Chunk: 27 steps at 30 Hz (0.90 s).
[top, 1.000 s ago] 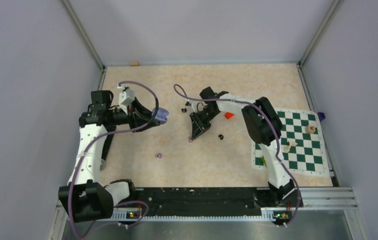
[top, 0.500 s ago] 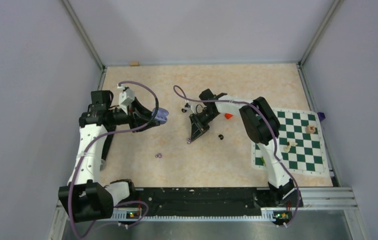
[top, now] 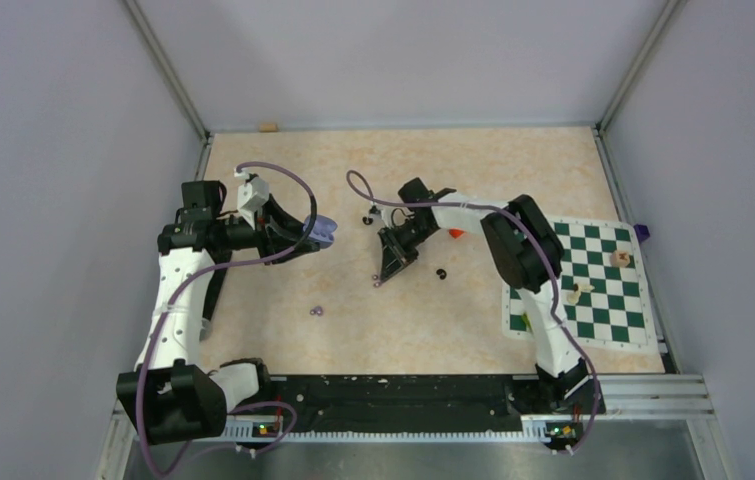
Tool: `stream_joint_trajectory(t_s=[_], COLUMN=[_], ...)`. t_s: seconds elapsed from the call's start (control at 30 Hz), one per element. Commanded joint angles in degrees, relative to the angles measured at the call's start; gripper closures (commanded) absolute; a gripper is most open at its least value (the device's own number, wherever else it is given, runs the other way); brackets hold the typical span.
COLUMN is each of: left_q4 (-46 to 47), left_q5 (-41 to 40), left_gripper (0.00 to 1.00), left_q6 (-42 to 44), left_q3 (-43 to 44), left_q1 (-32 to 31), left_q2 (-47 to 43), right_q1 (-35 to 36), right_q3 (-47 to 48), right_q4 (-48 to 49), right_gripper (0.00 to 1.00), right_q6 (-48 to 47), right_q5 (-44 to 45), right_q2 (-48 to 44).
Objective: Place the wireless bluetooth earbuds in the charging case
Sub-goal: Pick up the right earbud from the center of the board, then insert the right earbud into the right side groove of the charging case.
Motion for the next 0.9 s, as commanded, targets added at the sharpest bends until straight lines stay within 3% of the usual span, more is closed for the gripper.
stream_joint_trajectory(t_s=[0.0,0.37,0.7,0.87], left_q4=[-0.1,0.0,0.0,-2.1], left_q5=[2.2,0.4,-14.8,-16.5], left_gripper=[1.0,1.0,1.0,1.0], left_q6=[1.3,0.8,-1.0,0.2], left_q3=[-0.3,0.7,8.4,12.9], left_q1=[0.2,-1.9,-15.6,-19.5], left_q2=[-0.4,2.6,8.6,13.6], right_q1=[0.4,-1.8,-1.9,-1.3], right_q3=[-1.0,-1.8,-5.5,-10.6], right_q4=[2.4,-0.2,0.0,4.4], right_gripper=[0.95,1.0,1.0,1.0], right_q6=[-2.9,-8.0,-14.9,-17.5], right_q5=[5.4,13.8,24.6,29.5], right_q2=[-7.0,-23.0,-39.8,-49.2])
